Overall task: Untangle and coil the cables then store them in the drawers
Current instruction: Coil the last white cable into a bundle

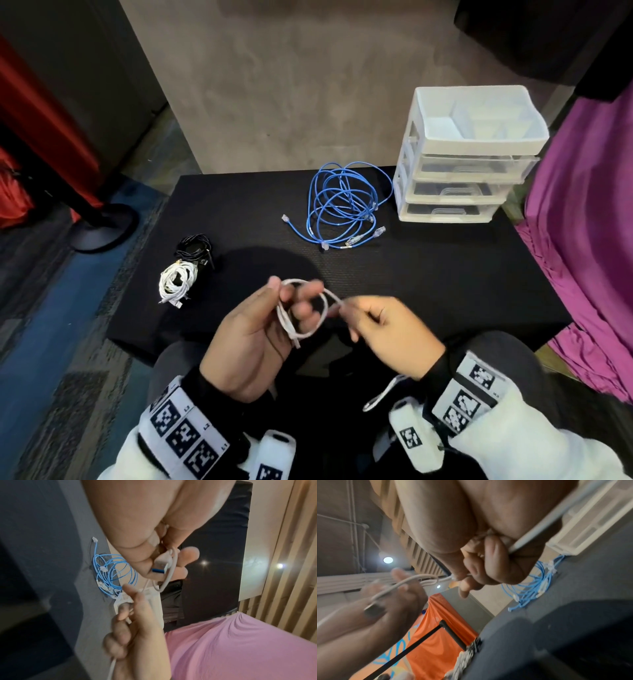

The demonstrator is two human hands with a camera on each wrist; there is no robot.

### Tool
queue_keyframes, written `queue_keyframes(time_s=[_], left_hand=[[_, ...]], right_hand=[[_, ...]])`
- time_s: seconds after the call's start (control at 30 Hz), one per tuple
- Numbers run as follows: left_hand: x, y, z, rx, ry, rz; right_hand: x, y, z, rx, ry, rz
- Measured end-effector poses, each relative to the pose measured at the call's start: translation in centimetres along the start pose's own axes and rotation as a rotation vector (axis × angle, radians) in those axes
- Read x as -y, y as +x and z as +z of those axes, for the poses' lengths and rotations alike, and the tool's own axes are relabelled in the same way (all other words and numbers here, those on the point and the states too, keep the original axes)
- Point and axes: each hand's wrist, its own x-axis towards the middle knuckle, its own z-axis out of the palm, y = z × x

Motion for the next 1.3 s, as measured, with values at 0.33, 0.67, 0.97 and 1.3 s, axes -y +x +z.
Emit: queue_keyframes(time_s=[0.33,0.67,0.97,1.3], left_hand=[[1.8,1.3,-2.2,-0.113,0.372,0.231],[3.2,1.2,-3.5,0.206,1.476,0.274],[2.6,-0.7,-0.8,0.422,0.901,-0.066],[0.7,0.2,0.5,0.066,0.065,0.004]], right_hand=[[1.9,-3.6,3.1,0.197,-0.312,-0.179],[3.9,-2.4,-0.4,0.263,-0.491,-0.244],[2.8,-0.5,-4.0,0.08,-0.108,-0.043],[0.2,-0.5,0.3,0.07,0.282,0.152]])
